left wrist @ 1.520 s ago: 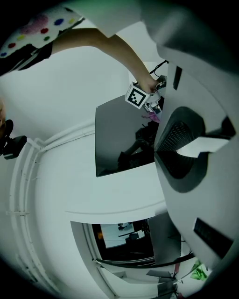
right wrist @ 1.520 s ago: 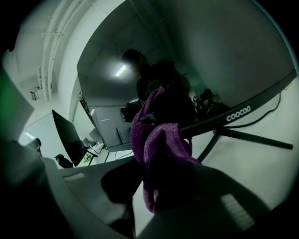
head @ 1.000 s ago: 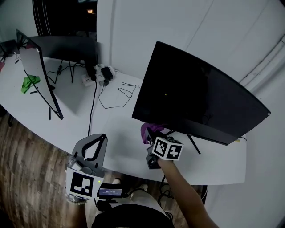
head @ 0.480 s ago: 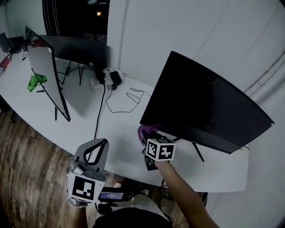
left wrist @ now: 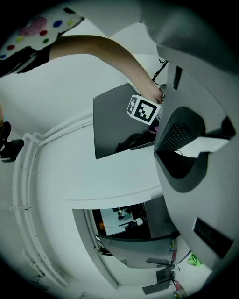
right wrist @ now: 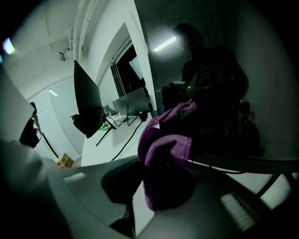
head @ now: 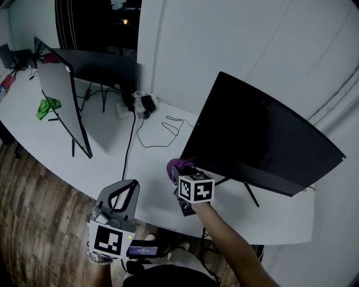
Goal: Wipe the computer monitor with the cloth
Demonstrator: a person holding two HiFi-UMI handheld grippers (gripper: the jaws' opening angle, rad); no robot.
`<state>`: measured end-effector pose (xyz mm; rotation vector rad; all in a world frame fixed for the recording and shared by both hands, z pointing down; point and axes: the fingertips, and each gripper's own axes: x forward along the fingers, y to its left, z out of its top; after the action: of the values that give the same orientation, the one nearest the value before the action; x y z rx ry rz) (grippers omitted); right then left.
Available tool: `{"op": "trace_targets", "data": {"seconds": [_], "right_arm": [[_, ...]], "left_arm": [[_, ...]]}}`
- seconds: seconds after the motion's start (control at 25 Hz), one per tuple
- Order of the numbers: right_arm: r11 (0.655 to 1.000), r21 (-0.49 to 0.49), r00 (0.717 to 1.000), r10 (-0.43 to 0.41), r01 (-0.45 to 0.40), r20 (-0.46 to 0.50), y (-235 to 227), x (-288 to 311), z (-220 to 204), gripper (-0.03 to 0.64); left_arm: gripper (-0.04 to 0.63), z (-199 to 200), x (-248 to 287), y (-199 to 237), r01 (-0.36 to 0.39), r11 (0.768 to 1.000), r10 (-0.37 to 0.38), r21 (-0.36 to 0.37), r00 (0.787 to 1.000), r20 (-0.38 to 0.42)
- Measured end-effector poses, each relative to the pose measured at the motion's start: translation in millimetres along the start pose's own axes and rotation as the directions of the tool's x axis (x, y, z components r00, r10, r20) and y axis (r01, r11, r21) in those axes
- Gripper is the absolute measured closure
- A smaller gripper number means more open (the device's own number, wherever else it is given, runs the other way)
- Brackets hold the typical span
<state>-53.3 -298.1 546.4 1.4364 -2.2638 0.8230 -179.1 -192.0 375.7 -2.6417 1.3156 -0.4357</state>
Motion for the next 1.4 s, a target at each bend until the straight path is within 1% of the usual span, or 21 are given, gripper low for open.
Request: {"op": "trace_targets", "data": {"seconds": [0.24,0.48,0.88,1.04,1.24,1.4], "right_arm": [[1.0,0.016,1.0,0.005,-0.006,0.015,7,-1,8,0.558],[0.999,0.009,0.997,0.031,-0.032,0.066,18,-5,26,0.558],[0.999,0.001,0.986,0.034,-0.034,0.166,28,-25,73,0.558],[0.999,-0.018,0.979,0.043,-0.04,0.198,31,-33,91,0.558],[0.998,-0.017,0.969,0.069,-0.067,0.238,36,-48,115,0.558],[0.997,-0.032,0.959,0.075,-0.068,0.273,41,-59,135,0.558]], "left_arm": [[0.591,-1,-2,0,0.003,1.0,-0.003,-0.003,1.0,0.001],[0.591,4,-3,-1,0.001,1.0,-0.001,0.004,1.0,0.01],[0.591,12,-6,-5,-0.003,1.0,0.003,0.008,0.999,0.033],[0.591,17,-7,-6,0.0,1.0,-0.001,0.027,0.999,0.039],[0.591,24,-7,-8,-0.004,1.0,0.002,0.027,0.998,0.058],[0.591,26,-6,-9,-0.006,1.0,0.004,0.023,0.998,0.064]]}}
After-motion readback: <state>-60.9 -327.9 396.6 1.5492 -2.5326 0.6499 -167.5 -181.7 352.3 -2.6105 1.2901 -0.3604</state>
